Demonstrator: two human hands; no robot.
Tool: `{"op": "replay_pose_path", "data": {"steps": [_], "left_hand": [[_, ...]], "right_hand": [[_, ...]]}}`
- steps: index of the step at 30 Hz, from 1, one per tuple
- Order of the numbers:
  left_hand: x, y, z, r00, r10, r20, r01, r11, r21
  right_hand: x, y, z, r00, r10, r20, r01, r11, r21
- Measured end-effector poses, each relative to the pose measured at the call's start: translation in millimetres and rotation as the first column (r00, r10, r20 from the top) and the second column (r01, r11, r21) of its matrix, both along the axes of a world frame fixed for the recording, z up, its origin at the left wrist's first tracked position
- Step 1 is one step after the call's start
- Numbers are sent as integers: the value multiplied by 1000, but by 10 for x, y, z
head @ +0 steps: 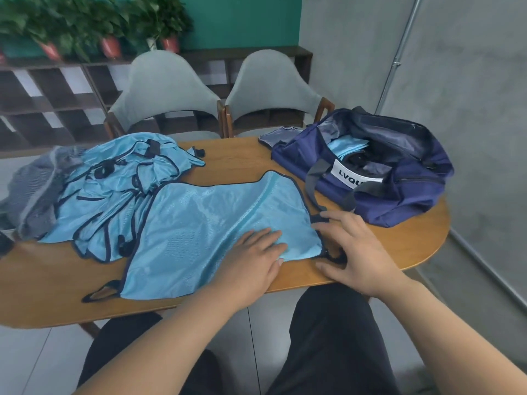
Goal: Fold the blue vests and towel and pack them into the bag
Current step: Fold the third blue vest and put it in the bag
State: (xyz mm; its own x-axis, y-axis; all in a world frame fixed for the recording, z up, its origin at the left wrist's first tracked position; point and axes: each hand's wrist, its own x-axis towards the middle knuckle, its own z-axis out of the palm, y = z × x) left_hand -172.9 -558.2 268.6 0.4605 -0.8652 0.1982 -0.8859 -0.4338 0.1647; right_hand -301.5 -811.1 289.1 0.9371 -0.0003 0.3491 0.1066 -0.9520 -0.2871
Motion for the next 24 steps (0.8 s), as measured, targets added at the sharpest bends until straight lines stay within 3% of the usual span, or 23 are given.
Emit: {"op": "replay_pose_path", "data": {"steps": [3,8,12,16,19,24], "left_hand": [[-25,-30,-38,999,23,-31,-25,998,-52],[-83,7,103,998,13,-64,-11,1000,19],[-106,110,258,988,-7,-157,3,1000,-23],[303,318,355,969,142,-204,-176,972,-159],[821,525,332,923,351,-158,-358,934,-18],[1193,765,86,817,570,-85,-540,809,231]], "right_hand": [[56,25,-79,999,53,8,-52,997,-61],[35,-23,-116,999,21,37,-19,999,-48],[-37,6,16,998,9,-63,-13,998,-57],[-22,107,295,999,-9,-32,9,1000,-15],[334,292,385,997,-82,-11,83,987,138],[1325,661,123,946,-64,-316,99,991,94]]}}
